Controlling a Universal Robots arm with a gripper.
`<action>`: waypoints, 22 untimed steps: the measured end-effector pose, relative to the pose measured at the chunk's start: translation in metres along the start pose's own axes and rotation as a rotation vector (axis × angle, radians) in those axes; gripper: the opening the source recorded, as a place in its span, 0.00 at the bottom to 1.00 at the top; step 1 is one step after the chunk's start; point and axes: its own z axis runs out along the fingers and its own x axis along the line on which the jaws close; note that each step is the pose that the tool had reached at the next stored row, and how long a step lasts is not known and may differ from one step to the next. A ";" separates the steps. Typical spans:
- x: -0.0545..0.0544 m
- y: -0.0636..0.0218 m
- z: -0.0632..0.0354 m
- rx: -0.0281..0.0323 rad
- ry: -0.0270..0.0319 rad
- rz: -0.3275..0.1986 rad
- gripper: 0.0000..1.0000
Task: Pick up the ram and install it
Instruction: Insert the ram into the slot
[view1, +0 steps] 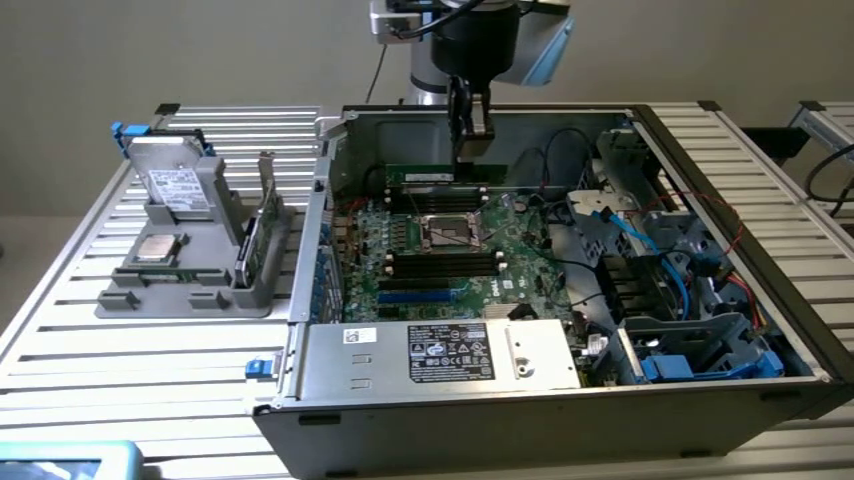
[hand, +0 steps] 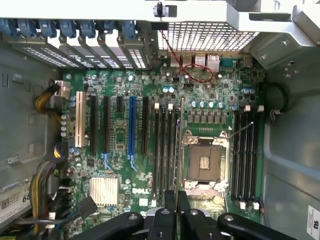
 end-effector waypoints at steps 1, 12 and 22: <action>0.000 0.0000 0.0018 0.0005 0.0000 -0.002 0.13; 0.000 -0.0018 0.0138 0.0091 -0.0058 -0.007 0.13; 0.000 -0.0019 0.0211 0.0283 0.0230 -0.010 0.13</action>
